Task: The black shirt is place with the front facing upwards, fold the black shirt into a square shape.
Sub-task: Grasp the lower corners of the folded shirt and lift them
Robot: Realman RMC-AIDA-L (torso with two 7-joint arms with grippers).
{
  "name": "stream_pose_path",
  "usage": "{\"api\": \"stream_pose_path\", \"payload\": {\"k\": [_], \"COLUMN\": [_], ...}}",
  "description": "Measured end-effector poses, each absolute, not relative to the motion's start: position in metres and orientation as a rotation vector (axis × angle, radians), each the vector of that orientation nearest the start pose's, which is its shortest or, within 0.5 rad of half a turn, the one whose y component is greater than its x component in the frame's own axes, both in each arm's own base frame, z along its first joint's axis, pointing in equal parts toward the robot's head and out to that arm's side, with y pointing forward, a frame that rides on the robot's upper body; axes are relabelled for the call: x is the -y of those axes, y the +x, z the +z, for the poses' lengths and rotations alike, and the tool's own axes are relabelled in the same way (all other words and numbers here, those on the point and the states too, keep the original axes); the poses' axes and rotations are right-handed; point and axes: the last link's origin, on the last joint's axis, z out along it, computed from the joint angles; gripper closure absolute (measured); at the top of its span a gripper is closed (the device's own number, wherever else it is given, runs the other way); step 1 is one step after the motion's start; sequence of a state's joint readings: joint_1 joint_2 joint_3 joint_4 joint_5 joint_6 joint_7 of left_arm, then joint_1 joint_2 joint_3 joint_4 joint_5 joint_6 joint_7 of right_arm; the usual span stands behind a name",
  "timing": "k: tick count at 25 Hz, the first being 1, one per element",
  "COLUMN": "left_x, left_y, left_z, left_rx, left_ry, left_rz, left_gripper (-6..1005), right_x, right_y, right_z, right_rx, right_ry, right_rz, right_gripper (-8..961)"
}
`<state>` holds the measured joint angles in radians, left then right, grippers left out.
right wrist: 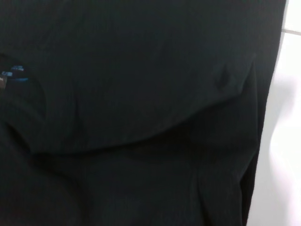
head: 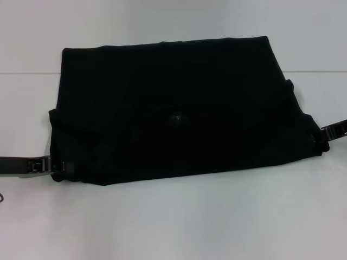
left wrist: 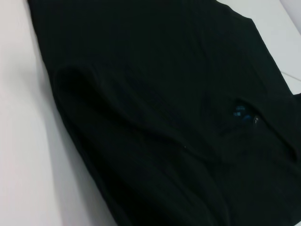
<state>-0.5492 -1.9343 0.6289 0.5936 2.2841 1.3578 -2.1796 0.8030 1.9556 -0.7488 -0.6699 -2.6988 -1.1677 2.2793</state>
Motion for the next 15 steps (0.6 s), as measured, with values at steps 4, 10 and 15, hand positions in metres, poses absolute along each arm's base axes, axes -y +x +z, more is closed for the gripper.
{"api": "stream_pose_path", "payload": {"k": [4,10,15], "left_x": [-0.3467,-0.3471,-0.3479], "left_y": [-0.3358,-0.3348,-0.3336], "left_z": [0.0455,0.0454,0.0458], "left_rx": [1.682,1.681,1.679], "left_ry": [-2.207,-2.212,-2.217], "left_rz": [-0.364,-0.365,-0.366], "left_gripper": [973,973,972], "right_x": [-0.4251,-0.4253,-0.424], "right_y": [0.2878,0.289,0.2912], "right_z": [0.0493,0.0479,0.0462], "right_rx": [-1.225,-1.225,-1.232], "right_ry": [-2.261,-2.257,-2.259], "right_rz": [-0.206,-0.21,-0.218], "right_gripper": [450,668,883]}}
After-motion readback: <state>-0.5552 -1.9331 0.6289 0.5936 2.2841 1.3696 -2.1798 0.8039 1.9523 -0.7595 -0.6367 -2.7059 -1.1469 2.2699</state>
